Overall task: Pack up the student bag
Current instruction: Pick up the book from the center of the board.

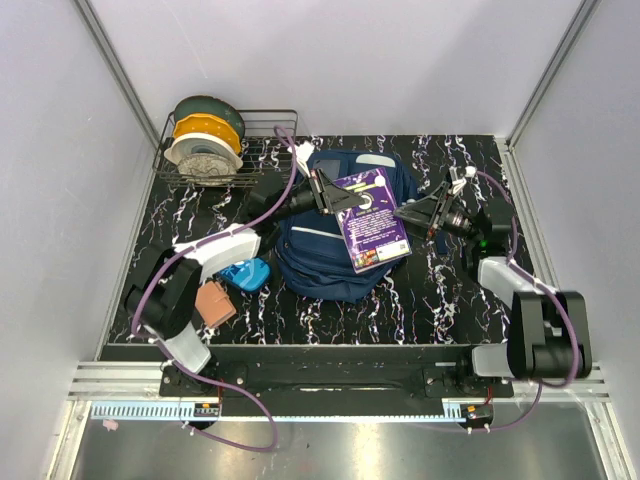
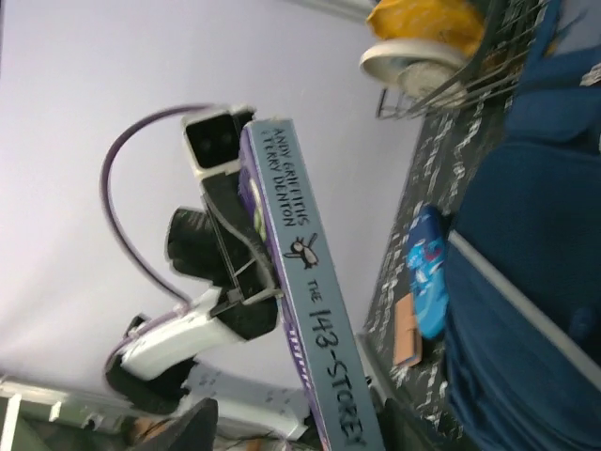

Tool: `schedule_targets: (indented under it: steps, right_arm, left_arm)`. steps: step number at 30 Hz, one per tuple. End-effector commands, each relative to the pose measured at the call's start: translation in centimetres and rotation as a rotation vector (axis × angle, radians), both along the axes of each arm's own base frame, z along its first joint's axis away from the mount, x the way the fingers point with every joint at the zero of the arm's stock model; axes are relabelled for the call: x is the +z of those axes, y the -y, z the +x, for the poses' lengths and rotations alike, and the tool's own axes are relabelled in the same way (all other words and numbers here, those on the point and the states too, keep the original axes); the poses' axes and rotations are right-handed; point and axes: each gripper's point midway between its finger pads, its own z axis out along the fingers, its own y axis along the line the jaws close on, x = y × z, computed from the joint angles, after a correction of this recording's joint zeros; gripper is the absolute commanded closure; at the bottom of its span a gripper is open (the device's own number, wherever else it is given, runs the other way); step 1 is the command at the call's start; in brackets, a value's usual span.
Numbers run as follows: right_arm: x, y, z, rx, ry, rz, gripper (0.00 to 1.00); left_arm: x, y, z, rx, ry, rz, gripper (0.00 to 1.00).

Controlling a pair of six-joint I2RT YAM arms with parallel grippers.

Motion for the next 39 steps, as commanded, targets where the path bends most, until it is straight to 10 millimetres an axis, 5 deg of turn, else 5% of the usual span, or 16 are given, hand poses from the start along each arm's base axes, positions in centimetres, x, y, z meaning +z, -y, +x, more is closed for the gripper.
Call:
schedule_targets:
  steps: [1, 2, 9, 14, 26, 30, 37, 38, 39]
  right_arm:
    - [0.5, 0.5, 1.3, -0.22, 0.085, -0.214, 0.17]
    - [0.3, 1.5, 2.5, -0.342, 0.056, -0.276, 0.14]
    - [-3.1, 1.5, -1.1, -0.404, -0.141, -0.222, 0.09]
    - [-3.2, -0.2, -2.5, -0.413, -0.136, -0.17, 0.09]
    - [-1.5, -2.6, 0.6, -0.421, -0.043, -0.026, 0.09]
    - [-1.5, -4.7, 1.4, -0.359, -0.051, 0.011, 0.15]
    - [-1.0, -6.3, 0.4, -0.299, -0.05, 0.098, 0.42]
    - [-0.8, -6.3, 0.4, -0.298, -0.045, 0.104, 0.61]
    - [-0.5, -6.2, 0.3, -0.296, -0.034, 0.111, 0.68]
  left_arm:
    - [3.2, -3.6, 2.6, 0.294, 0.105, 0.028, 1.0]
    - [4.4, -4.2, 2.5, 0.317, 0.126, 0.011, 1.0]
    - [8.3, -5.7, 2.7, 0.397, 0.144, -0.116, 1.0]
    - [8.1, -6.4, 3.2, 0.447, 0.094, -0.134, 1.0]
    - [7.4, -6.6, 2.1, 0.424, 0.048, -0.158, 1.0]
    - [7.2, -6.7, 1.8, 0.421, 0.033, -0.18, 1.0]
    - [6.1, -6.7, 1.9, 0.426, 0.02, -0.147, 1.0]
    - [5.9, -6.7, 1.9, 0.425, 0.017, -0.146, 0.99]
    - [5.7, -6.6, 1.9, 0.421, 0.011, -0.144, 0.97]
